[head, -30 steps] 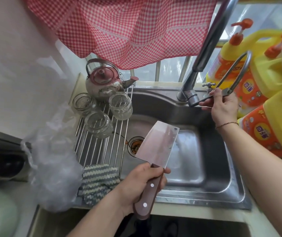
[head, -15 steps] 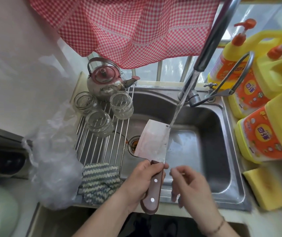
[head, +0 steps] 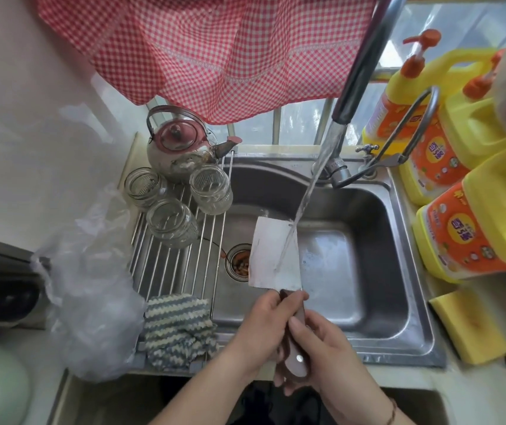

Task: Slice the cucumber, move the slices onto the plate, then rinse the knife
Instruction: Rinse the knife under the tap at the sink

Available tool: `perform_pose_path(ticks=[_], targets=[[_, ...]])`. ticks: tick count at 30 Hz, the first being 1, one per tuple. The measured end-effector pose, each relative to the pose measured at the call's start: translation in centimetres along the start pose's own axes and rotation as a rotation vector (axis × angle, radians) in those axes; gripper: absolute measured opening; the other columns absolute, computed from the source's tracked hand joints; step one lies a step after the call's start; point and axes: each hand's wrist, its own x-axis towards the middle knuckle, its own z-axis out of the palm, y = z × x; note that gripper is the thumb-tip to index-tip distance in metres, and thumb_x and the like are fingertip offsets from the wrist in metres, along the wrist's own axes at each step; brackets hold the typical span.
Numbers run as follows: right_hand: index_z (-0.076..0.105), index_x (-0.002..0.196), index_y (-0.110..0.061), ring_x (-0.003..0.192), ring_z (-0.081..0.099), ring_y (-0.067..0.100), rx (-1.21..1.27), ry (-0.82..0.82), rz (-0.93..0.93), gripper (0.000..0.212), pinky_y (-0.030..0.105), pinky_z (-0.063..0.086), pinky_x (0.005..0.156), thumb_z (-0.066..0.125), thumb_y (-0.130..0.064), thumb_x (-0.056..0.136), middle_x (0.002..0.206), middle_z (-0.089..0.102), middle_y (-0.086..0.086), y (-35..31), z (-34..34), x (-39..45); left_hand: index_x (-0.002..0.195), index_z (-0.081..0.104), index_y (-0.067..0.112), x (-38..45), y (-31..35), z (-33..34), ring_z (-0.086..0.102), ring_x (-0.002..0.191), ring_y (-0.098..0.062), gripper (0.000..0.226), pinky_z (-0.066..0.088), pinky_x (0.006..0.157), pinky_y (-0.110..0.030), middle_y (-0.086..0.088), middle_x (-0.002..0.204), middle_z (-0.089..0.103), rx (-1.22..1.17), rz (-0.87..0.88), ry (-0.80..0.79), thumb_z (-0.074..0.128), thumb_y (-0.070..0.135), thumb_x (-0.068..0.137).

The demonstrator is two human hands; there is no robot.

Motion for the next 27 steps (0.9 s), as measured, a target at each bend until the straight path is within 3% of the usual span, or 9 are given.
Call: perform_pose_path(ticks=[4, 7, 9, 11, 13, 15, 17, 24, 27], targets=[[0.054, 0.114, 0.01, 0.047, 0.061, 0.034, 0.152, -0.051, 0.022, 0.047, 0.03, 0.047, 0.038, 0.063, -0.018, 0.077, 0.067, 0.058, 0.028, -0.3, -1.7, -1.4, 0.092, 0.061, -0.013, -1.0, -0.5, 0.5, 0.052, 0.04, -0.022, 0.068, 0.044, 0.047, -0.023, -0.013, 0.052, 0.053, 0.104, 0.063, -0.155, 0.063, 0.055, 0.093], [0.052, 0.112, 0.011, 0.04, 0.057, 0.031, 0.135, 0.017, 0.072, 0.031, 0.028, 0.046, 0.035, 0.061, -0.005, 0.088, 0.076, 0.059, 0.026, -0.8, -2.7, -1.7, 0.072, 0.06, 0.011, -1.0, -1.1, 0.3, 0.054, 0.055, -0.012, 0.05, 0.043, 0.064, -0.025, 0.004, 0.058, 0.057, 0.233, 0.037, -0.196, 0.05, 0.056, 0.093], [0.056, 0.113, -0.004, 0.038, 0.052, 0.021, -0.212, 0.121, -0.003, 0.019, 0.024, 0.039, 0.037, 0.055, -0.01, 0.094, 0.075, 0.058, 0.017, -1.0, -3.4, -1.2, 0.091, 0.069, 0.013, -0.9, -1.2, -0.6, 0.065, 0.073, -0.015, 0.047, 0.048, 0.075, -0.027, 0.002, 0.079, 0.072, 0.294, -0.048, -0.224, 0.045, 0.053, 0.101], [0.057, 0.111, -0.028, 0.053, 0.057, 0.008, -0.735, 0.262, -0.187, 0.017, 0.022, 0.043, 0.049, 0.053, -0.023, 0.096, 0.077, 0.063, -0.004, -1.0, -4.2, -0.3, 0.113, 0.069, 0.009, -0.6, -0.9, -1.5, 0.071, 0.083, -0.019, 0.043, 0.054, 0.079, -0.031, -0.006, 0.099, 0.077, 0.278, -0.138, -0.192, 0.044, 0.043, 0.107], [0.051, 0.116, -0.04, 0.071, 0.063, 0.009, -1.241, 0.385, -0.363, 0.022, 0.027, 0.047, 0.058, 0.048, -0.045, 0.094, 0.083, 0.063, -0.009, -0.8, -4.7, 0.6, 0.118, 0.065, 0.008, -0.2, -0.2, -2.0, 0.074, 0.087, -0.023, 0.038, 0.056, 0.08, -0.033, -0.01, 0.105, 0.077, 0.199, -0.127, -0.1, 0.044, 0.037, 0.107], [0.055, 0.117, -0.038, 0.055, 0.062, 0.019, -1.583, 0.515, -0.473, 0.035, 0.029, 0.034, 0.04, 0.038, -0.057, 0.093, 0.075, 0.06, -0.006, -0.5, -4.8, 1.8, 0.123, 0.063, 0.009, 0.7, 0.4, -2.2, 0.074, 0.097, -0.026, 0.034, 0.059, 0.083, -0.035, -0.008, 0.112, 0.075, 0.073, -0.065, -0.016, 0.046, 0.033, 0.107], [0.063, 0.111, -0.032, 0.039, 0.05, 0.021, -1.711, 0.567, -0.601, 0.036, 0.02, 0.019, 0.037, 0.04, -0.054, 0.093, 0.065, 0.053, -0.005, -0.6, -4.1, 2.6, 0.125, 0.064, 0.009, 1.6, 0.8, -2.1, 0.072, 0.105, -0.026, 0.033, 0.056, 0.086, -0.036, -0.008, 0.116, 0.074, -0.021, -0.015, -0.015, 0.046, 0.03, 0.107], [0.071, 0.105, -0.027, 0.038, 0.045, 0.022, -1.798, 0.673, -0.662, 0.035, 0.023, 0.022, 0.041, 0.081, -0.038, 0.073, 0.062, 0.05, 0.0, -0.4, -2.9, 3.4, 0.105, 0.07, 0.015, 2.3, 1.0, -1.4, 0.073, 0.087, -0.016, 0.023, 0.052, 0.086, -0.035, -0.003, 0.104, 0.077, -0.138, 0.008, 0.012, 0.047, 0.014, 0.107], [0.072, 0.103, -0.026, 0.037, 0.045, 0.022, -1.822, 0.712, -0.689, 0.026, 0.023, 0.021, 0.042, 0.067, -0.041, 0.082, 0.061, 0.05, 0.001, 0.0, -3.1, 2.5, 0.105, 0.069, 0.013, 2.1, 0.6, -1.2, 0.073, 0.087, -0.017, 0.02, 0.051, 0.086, -0.034, -0.003, 0.104, 0.077, -0.141, -0.007, -0.016, 0.049, 0.013, 0.106]])
